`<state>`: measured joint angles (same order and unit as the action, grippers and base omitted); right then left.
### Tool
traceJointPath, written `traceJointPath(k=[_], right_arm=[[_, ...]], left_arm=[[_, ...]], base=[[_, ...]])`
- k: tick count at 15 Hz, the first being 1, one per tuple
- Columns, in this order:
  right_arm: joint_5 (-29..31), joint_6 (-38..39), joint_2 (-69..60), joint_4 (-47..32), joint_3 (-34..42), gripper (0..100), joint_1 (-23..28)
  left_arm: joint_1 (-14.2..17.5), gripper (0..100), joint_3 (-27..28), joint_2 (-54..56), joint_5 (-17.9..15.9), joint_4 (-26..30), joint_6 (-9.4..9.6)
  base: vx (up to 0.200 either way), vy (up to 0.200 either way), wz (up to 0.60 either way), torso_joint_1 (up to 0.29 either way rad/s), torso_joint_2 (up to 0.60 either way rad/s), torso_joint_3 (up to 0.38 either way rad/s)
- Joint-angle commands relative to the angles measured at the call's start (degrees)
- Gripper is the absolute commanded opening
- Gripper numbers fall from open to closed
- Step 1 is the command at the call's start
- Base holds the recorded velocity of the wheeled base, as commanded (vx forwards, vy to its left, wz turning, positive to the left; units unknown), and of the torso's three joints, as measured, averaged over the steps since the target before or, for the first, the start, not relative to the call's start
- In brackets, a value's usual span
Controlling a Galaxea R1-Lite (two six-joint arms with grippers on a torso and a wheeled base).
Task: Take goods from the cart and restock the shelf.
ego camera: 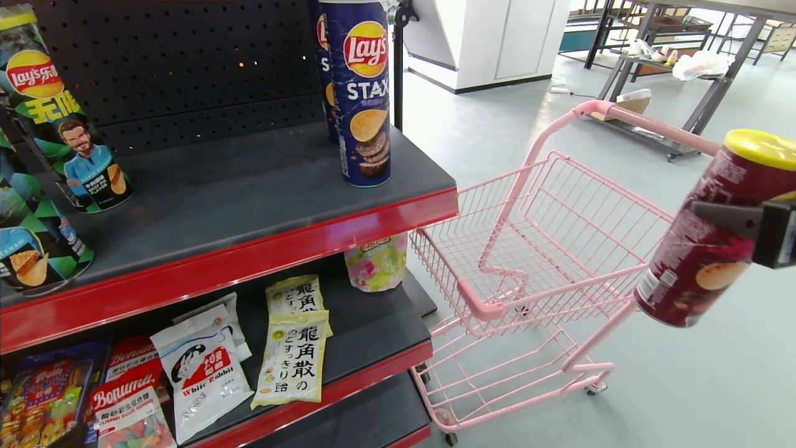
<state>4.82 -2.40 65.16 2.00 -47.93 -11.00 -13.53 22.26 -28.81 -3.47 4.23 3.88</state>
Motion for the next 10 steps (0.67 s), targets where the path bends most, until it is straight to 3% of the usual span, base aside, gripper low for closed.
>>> traceJointPath(k=[1,4,7,10], right_arm=[[0.46,-2.34,-14.09,-1.56,9.44,0,0.27],[0.46,-3.4,-20.95,-4.02,15.33,0,0.27],[0.46,-4.37,-23.23,-4.11,16.29,0,0.19],[0.37,-4.37,-23.67,-4.02,17.26,0,0.19]], left_arm=[[0.0,100,-2.22,2.97,-0.13,0.34,0.08],[0.0,100,-2.4,3.41,-0.22,0.43,0.25],[0.0,100,-2.13,3.23,-0.22,0.34,0.87],[0.0,100,-2.13,2.09,-0.13,0.34,4.47]], base=[[0.0,0.0,0.0,0.0,0.0,0.0],[0.0,0.0,0.0,0.0,0.0,0.0],[0.0,0.0,0.0,0.0,0.0,0.0],[0.0,0.0,0.0,0.0,0.0,0.0]])
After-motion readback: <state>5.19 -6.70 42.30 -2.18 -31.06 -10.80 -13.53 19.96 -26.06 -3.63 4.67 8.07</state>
